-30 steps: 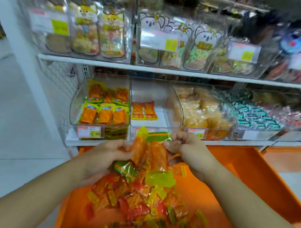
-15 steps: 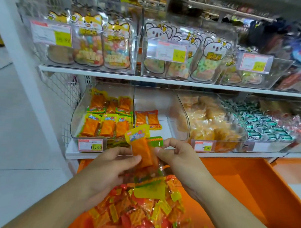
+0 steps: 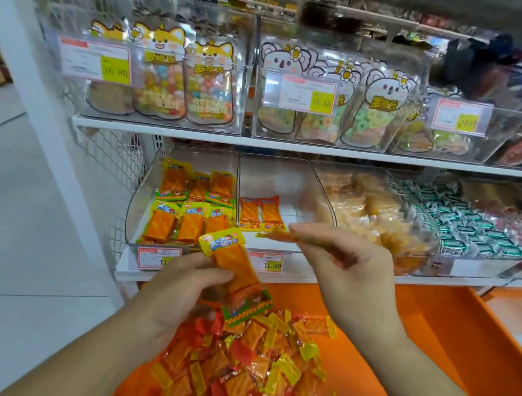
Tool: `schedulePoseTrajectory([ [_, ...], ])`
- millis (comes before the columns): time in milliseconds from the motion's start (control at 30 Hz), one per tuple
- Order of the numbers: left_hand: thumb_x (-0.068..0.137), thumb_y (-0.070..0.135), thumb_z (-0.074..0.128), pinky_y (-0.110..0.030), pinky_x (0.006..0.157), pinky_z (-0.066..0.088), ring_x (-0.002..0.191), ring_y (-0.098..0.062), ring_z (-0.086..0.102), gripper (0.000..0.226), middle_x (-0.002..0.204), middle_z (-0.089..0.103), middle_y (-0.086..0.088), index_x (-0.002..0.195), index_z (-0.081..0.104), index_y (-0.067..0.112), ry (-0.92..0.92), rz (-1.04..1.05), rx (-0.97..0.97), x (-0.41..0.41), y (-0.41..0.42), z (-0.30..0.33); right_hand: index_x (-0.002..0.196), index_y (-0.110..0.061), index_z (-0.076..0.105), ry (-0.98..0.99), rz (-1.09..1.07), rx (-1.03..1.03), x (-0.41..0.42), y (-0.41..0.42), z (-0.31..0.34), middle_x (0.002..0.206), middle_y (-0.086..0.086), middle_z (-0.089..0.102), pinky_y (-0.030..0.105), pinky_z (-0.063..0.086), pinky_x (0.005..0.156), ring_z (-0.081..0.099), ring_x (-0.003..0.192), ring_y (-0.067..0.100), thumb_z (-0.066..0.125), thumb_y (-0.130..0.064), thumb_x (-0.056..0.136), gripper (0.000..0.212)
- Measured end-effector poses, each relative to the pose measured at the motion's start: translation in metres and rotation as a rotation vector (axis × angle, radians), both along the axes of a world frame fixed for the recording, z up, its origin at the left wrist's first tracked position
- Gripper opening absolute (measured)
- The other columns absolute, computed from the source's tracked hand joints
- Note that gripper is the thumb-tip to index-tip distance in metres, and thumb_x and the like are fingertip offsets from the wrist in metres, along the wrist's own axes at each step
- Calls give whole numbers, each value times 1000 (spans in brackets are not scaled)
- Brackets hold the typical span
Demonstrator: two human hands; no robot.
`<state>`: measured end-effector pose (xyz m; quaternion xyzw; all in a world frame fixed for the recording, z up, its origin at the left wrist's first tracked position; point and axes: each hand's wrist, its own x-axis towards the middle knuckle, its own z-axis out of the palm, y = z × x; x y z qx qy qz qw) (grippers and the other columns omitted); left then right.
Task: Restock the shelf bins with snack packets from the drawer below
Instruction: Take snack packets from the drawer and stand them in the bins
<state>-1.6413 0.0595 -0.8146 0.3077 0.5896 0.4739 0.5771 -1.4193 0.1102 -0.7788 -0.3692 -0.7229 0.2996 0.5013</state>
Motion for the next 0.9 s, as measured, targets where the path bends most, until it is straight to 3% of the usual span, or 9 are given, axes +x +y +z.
schedulePoseTrajectory([
  [133,97,14,57,-40,70,59,86,-33,72,23,108,77,-18,108,77,14,-272,4,54,6,-5,9,104,-23,84,-208,200,197,-5,-9,-15,113,-18,77,29,52,101,66,121,15,75,20,79,51],
  [267,96,28,59,-41,63,64,74,-30,73,30,100,75,-20,110,76,8,-398,22,70,1,-7,15,106,-27,84,-306,263,154,-7,-15,-21,121,-23,73,28,51,105,59,132,12,54,22,65,71],
  [367,94,21,66,-39,63,62,81,-32,73,25,104,73,-25,111,71,4,-289,-15,129,-2,-13,15,107,-33,83,-401,299,81,-6,-18,-14,128,-30,68,29,48,111,51,139,4,59,21,72,69],
  [467,91,13,71,-44,76,62,90,-34,73,25,107,74,-26,114,67,2,-147,-3,179,-5,-17,14,112,-36,80,-427,382,1,-4,-23,-4,138,-27,62,27,43,113,44,144,3,64,14,74,65],
  [567,91,14,72,-53,85,62,95,-34,75,21,107,77,-17,111,71,9,-49,-2,194,-5,-18,18,114,-34,77,-281,318,-104,-5,-24,-5,137,-18,63,23,47,106,54,136,7,64,15,78,62],
  [633,91,15,74,-55,87,61,96,-33,75,19,105,78,-14,110,72,13,-12,-21,193,-2,-19,19,118,-36,71,-182,202,-151,-10,-21,-12,127,-13,65,31,56,95,63,123,13,76,7,83,55],
  [767,94,20,72,-38,72,62,91,-20,76,11,100,79,-6,102,77,25,57,-71,197,5,-21,18,115,-46,63,-63,122,-427,-22,-17,-24,110,-14,68,34,60,78,71,90,14,85,-1,81,61],
  [833,95,22,71,-25,65,57,88,-12,77,12,98,80,-1,101,78,30,104,-81,209,5,-22,19,117,-45,62,-40,93,-443,-25,-17,-28,106,-10,71,32,59,74,72,83,17,84,-1,82,61],
  [900,92,25,75,-21,69,56,90,-7,76,13,98,80,6,99,78,34,160,-99,218,3,-22,19,120,-41,62,-27,69,-447,-28,-16,-30,103,-6,73,31,57,74,73,82,17,83,-2,84,57],
])
